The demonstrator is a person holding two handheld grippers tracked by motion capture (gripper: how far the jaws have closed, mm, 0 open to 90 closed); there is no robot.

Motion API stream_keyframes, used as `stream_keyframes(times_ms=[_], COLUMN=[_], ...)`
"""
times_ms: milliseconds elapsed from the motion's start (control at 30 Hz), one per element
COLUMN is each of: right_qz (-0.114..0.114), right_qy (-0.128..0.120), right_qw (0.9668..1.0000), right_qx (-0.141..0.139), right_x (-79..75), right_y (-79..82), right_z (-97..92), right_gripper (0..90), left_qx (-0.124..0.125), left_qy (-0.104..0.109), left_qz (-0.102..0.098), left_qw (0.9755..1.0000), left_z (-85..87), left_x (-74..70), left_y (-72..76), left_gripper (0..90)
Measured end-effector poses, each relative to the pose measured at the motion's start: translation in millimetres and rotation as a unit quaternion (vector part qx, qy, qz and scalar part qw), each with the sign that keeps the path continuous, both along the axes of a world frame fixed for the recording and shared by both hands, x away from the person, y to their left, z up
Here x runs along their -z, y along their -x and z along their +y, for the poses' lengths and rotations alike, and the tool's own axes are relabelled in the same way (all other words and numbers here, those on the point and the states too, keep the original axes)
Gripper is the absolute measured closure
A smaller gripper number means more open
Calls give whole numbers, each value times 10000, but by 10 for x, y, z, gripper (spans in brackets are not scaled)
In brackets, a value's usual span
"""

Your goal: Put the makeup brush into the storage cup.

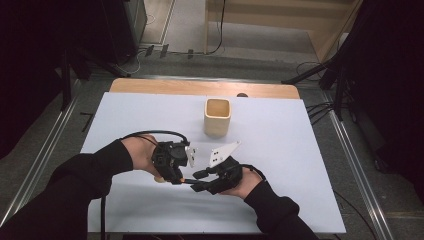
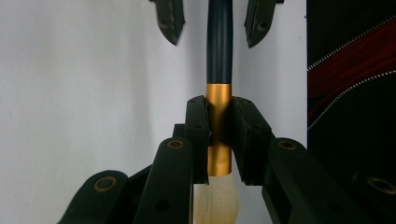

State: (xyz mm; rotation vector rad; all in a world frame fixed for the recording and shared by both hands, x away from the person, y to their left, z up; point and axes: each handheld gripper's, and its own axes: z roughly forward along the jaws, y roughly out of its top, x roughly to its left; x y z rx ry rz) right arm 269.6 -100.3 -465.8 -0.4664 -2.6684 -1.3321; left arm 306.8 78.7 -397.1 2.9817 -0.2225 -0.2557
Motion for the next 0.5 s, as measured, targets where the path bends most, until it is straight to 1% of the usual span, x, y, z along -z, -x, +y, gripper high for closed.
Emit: stream_keyframes(times_ms=[33, 67, 100, 133, 167, 333, 367, 400, 433, 467, 500], right_qz=[-40, -40, -28, -25, -25, -10, -10, -7, 14, 14, 44], right_qy=[-8, -8, -3, 17, 17, 16, 16, 7, -10, -10, -20], right_qw=[10000, 10000, 10000, 10000, 10000, 10000, 10000, 10000, 10000, 10000, 10000], right_qx=[-58, -58, -61, -23, -23, -94, -94, -94, -96, -96, -83], right_x=[6, 6, 5, 6, 6, 25, 25, 24, 26, 26, 29], right_y=[8, 8, 16, 17, 17, 13, 13, 13, 11, 11, 6], right_z=[18, 18, 24, 38, 38, 73, 73, 73, 75, 75, 75], right_gripper=[639, 639, 655, 702, 702, 763, 763, 774, 775, 775, 777], left_qx=[-5, -5, 17, 19, 47, -26, -41, -47, -31, -53, -38], left_qy=[36, 36, 33, 23, -12, 59, 25, 65, 60, 63, 77], left_qz=[42, 42, -1, 15, 3, 70, 76, 115, 95, 126, 98], left_qw=[10000, 10000, 10000, 10000, 10000, 10000, 10000, 9999, 9999, 9999, 9999], left_z=[-7, -7, -13, -18, -22, -13, -11, -3, 0, 5, 5], left_x=[-5, -5, -4, 1, 3, 28, 27, 36, 33, 36, 34], left_y=[13, 13, 21, 22, 24, 17, 12, 6, 2, -1, 1], left_gripper=[780, 780, 780, 780, 780, 780, 780, 780, 780, 780, 780])
